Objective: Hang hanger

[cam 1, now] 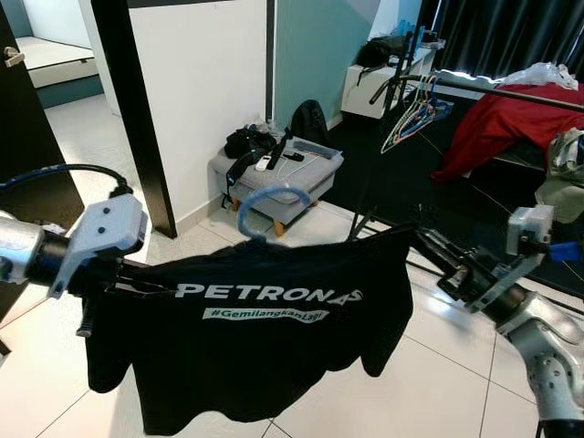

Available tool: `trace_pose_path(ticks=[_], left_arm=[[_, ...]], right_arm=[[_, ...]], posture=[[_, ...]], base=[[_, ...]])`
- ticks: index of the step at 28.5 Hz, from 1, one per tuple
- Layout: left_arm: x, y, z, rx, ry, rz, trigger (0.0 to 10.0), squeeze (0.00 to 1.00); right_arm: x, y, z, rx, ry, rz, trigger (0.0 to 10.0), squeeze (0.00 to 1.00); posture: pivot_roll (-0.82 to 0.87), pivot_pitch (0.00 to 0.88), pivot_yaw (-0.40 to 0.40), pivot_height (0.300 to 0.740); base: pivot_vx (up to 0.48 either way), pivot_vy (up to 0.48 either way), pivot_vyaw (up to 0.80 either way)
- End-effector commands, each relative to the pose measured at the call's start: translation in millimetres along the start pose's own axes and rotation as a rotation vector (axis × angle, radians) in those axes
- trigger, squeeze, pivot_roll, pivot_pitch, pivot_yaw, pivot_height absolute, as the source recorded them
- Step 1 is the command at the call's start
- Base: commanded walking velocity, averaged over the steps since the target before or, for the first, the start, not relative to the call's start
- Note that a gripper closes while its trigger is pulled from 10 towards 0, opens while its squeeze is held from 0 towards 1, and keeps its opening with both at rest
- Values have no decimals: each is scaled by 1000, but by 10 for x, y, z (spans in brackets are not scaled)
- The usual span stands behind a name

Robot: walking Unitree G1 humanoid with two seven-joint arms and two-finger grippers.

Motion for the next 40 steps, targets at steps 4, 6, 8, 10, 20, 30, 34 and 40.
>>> trace_pose_path(ticks=[4,6,8,10,20,30,34,40], left_arm=[[60,-46,-376,-35,-61,-38,10000,0],[68,-54,-417,-40,-69,-40,10000,0],[64,-61,-454,-46,-70,-42,10000,0],[53,-62,-461,-43,-67,-42,10000,0],[-173,-47,-273,39,46,-7,10000,0],[-210,-7,-135,84,67,1,10000,0],[-145,-40,-248,66,14,5,10000,0],[-100,-145,-471,28,-46,18,10000,0]], right_arm=[[-93,666,-435,398,137,26,0,0],[-66,750,-476,457,153,39,0,0],[8,800,-516,505,163,62,0,0],[49,803,-523,519,171,80,0,0],[94,409,-294,369,336,226,0,0],[-89,92,-60,208,516,307,10000,0],[-31,144,-173,224,448,281,10000,0],[66,139,-308,224,369,312,8784,0]], posture=[[-22,0,-15,740],[-20,0,-18,740],[-18,0,-23,740],[-17,0,-24,740],[-8,0,-38,740],[-13,0,-34,740],[-15,0,-36,740],[-16,0,-40,740]], base=[[0,0,0],[0,0,0],[0,0,0],[0,0,0],[0,0,0],[0,0,0],[0,0,0],[0,0,0]])
Point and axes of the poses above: a point about 5 cm out from each wrist's last joint towards the gripper, its own z axis pointing back from the gripper into the wrist, its own x axis along the axis of the wrist's last joint, y = z × x, the point moved 3 cm from there along -z, pointing out of the wrist towards the gripper, and after that the axes turned 14 degrees about -z, right-handed, at the moved point
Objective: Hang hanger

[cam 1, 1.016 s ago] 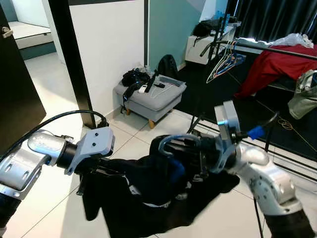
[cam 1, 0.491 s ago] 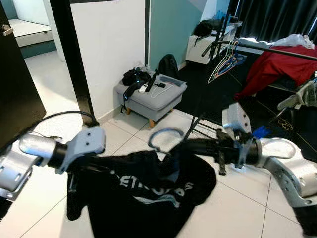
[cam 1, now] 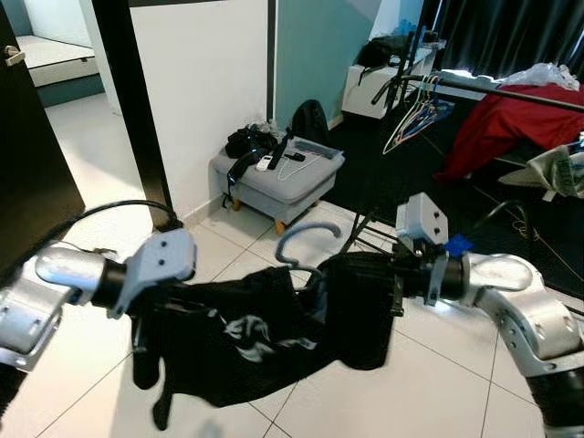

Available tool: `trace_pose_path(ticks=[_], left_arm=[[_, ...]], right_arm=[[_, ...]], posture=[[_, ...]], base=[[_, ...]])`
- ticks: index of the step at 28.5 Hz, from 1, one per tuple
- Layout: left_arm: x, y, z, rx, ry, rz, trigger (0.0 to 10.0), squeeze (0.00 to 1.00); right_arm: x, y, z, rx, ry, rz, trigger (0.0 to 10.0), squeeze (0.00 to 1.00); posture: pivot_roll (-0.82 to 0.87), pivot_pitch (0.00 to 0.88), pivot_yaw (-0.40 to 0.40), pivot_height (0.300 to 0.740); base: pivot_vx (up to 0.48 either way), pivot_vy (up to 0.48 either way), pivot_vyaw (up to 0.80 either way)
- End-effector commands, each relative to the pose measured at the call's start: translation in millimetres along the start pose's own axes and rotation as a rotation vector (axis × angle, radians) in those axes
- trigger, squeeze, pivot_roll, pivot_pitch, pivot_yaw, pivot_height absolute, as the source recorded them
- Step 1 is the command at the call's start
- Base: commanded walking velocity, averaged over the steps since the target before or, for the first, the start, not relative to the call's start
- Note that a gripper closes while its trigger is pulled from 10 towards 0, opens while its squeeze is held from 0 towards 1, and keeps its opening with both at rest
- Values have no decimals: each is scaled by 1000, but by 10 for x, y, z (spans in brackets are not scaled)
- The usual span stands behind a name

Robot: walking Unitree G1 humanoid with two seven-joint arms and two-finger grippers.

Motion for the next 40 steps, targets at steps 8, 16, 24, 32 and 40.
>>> trace_pose_path(ticks=[8,16,24,32,40], left_arm=[[17,-110,-254,28,-86,61,10000,0],[-49,-167,-380,103,-125,145,10000,0],[-320,-76,-417,437,-163,353,10000,0],[-604,-100,-217,765,-159,521,10000,0],[-977,-550,76,1214,43,698,10000,0]], right_arm=[[196,13,50,42,-95,-37,10000,1000],[143,98,219,115,1,-41,10000,1000],[225,-618,630,-422,-90,15,10000,427],[-172,-861,935,-806,-205,-177,10000,0],[-1607,-359,1123,-1124,-255,-678,10000,0]], posture=[[-21,0,-45,740],[-27,0,-47,740],[-31,0,-45,740],[-45,0,-34,740],[-39,0,-44,740]], base=[[0,0,0],[0,0,0],[0,0,0],[0,0,0],[0,0,-500]])
Point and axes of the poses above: a point about 5 cm out from each wrist's last joint towards the gripper, its own z axis pointing back from the gripper into the wrist, its own x axis along the axis of the wrist's last joint, y = z × x, the point moved 3 cm from there along -z, pointing out of the wrist towards the gripper, and after that the axes turned 14 degrees about -z, right-handed, at the moved point
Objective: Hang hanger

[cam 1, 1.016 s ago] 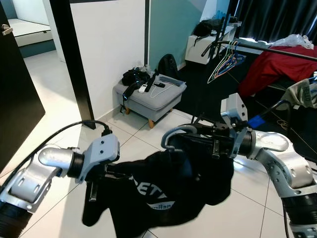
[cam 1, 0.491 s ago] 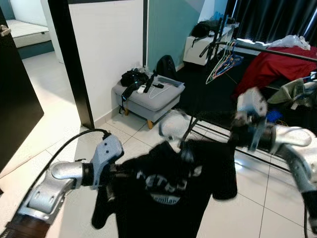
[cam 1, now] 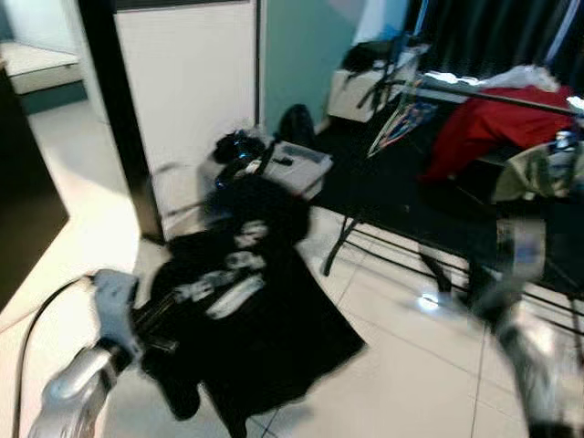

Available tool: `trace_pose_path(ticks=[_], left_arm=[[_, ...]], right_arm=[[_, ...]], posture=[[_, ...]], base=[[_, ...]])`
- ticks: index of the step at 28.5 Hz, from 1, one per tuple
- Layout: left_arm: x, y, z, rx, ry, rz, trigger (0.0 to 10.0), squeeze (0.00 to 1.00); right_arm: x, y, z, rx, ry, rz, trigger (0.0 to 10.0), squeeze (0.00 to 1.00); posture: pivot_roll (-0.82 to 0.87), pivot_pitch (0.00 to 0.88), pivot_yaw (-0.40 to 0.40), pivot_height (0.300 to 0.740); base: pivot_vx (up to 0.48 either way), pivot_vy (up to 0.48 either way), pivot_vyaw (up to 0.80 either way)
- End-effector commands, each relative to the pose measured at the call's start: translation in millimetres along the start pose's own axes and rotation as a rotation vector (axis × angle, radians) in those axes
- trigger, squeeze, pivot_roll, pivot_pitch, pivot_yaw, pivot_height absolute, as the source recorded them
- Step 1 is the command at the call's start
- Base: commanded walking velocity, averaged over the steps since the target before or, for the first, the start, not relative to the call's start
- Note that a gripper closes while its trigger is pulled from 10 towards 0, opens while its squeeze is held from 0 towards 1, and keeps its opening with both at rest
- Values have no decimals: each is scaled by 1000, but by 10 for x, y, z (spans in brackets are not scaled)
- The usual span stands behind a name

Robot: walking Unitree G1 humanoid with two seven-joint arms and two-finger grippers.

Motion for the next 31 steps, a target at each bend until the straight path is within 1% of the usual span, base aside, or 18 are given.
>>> trace_pose_path(ticks=[1,2,4,5,6,7,8,9,11,14,19,21,22,27,28,29,30,31], left_arm=[[148,-107,-72,2,-72,7,10000,0],[148,-107,-72,2,-72,7,10000,0],[150,-148,-122,-29,-72,30,10000,0],[150,-148,-122,-29,-72,30,10000,0],[159,-179,-145,-62,-77,34,10000,0],[159,-179,-145,-62,-77,34,10000,0],[172,-276,-174,-139,-85,24,10000,0],[175,-315,-184,-169,-83,18,10000,0],[178,-338,-191,-186,-81,8,10000,0],[206,-377,-196,-195,-102,0,10000,0],[273,-423,-228,-201,-136,-27,10000,0],[315,-473,-259,-214,-148,-43,10000,0],[332,-517,-274,-232,-154,-48,10000,0],[340,-545,-283,-246,-158,-51,10000,0],[390,-666,-307,-297,-176,-55,10000,0],[390,-666,-307,-297,-176,-55,10000,0],[412,-716,-315,-315,-184,-55,10000,0],[412,-716,-315,-315,-184,-55,10000,0]], right_arm=[[-12,10,9,21,-47,-58,10000,0],[-12,10,9,21,-47,-58,10000,0],[1,-7,-22,18,-58,-42,10000,0],[1,-7,-22,18,-58,-42,10000,0],[9,-3,-54,18,-58,-39,10000,0],[9,-3,-54,18,-58,-39,10000,0],[-25,79,-105,33,-50,13,10000,0],[-46,106,-117,36,-41,37,10000,0],[-53,123,-121,36,-41,47,10000,0],[-47,129,-108,16,-59,46,10000,0],[-56,123,-95,5,-67,54,10000,0],[-68,114,-94,1,-68,57,10000,0],[-78,114,-97,6,-63,57,10000,0],[-86,114,-101,10,-62,59,10000,0],[-98,112,-106,9,-58,59,10000,0],[-98,112,-106,9,-58,59,10000,0],[-100,110,-107,6,-57,59,10000,0],[-100,110,-107,6,-57,59,10000,0]], posture=[[-38,0,-45,740],[-38,0,-45,740],[-53,0,-42,740],[-53,0,-42,740],[-51,0,-44,740],[-51,0,-44,740],[-57,0,-44,740],[-57,0,-45,740],[-57,0,-45,740],[-67,0,-37,740],[-74,0,-34,740],[-81,0,-30,740],[-87,0,-24,740],[-87,0,-24,740],[-87,0,-17,740],[-87,0,-17,740],[-87,0,-17,740],[-87,0,-17,740]], base=[[0,0,-800],[0,0,-800],[0,0,-800],[0,0,-800],[0,0,-800],[0,0,-800],[0,0,-800],[0,0,-800],[0,0,-800],[90,0,0],[472,0,0],[480,0,0],[480,0,-700],[480,0,-700],[480,0,-800],[480,0,-800],[480,0,-800],[480,0,-800]])
Point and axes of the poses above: a point about 5 cm out from each wrist's last joint towards the gripper, its own z axis pointing back from the gripper into the wrist, its own x axis along the axis of the wrist's last joint, y = z × x, the point moved 3 cm from there along -z, pointing out of the wrist towards the gripper, and after that the axes turned 14 degrees about -z, right-handed, at the moved point
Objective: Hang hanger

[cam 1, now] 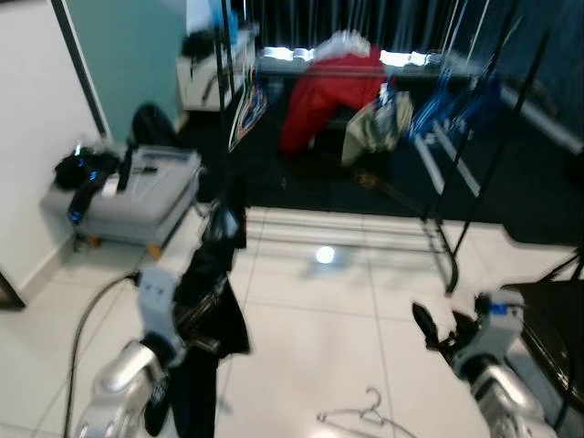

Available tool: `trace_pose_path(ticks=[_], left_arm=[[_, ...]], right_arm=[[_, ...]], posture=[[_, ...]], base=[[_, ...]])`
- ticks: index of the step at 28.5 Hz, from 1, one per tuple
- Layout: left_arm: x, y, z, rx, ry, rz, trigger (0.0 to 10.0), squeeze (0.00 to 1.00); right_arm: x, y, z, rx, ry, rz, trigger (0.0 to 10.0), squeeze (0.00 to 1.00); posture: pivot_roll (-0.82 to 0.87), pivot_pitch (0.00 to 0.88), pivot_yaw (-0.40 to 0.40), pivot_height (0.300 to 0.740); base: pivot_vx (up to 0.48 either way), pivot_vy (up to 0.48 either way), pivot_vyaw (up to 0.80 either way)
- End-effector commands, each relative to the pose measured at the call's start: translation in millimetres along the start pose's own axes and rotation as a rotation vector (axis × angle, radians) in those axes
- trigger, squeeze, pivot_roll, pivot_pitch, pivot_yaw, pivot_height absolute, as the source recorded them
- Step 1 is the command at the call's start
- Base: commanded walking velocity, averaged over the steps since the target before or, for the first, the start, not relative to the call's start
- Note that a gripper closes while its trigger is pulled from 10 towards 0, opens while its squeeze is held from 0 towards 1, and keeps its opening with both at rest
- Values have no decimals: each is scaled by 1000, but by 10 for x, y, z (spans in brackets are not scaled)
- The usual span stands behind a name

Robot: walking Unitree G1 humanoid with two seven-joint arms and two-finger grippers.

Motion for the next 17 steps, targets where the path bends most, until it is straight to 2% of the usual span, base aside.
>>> trace_pose_path(ticks=[1,6,17], left_arm=[[93,-33,-29,-20,-38,-33,10000,0],[152,-128,-115,-45,-61,-33,10000,0],[213,-171,-219,-62,-76,-51,10000,0]], right_arm=[[-69,48,-9,10,14,-8,10000,0],[-46,72,-10,17,-13,-10,10000,0],[-53,82,-13,15,-24,-30,10000,0]], posture=[[-88,0,-12,740],[-88,0,-9,740],[-92,0,4,740]], base=[[480,0,-800],[480,0,-800],[480,0,0]])
Point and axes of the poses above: a point about 5 cm out from each wrist's last joint towards the gripper, its own z axis pointing back from the gripper into the wrist, its own x axis along the axis of the wrist's last joint, y = z × x, the point moved 3 cm from there along -z, pointing out of the wrist towards the gripper, and after that the axes turned 14 degrees about -z, right-handed, at the moved point
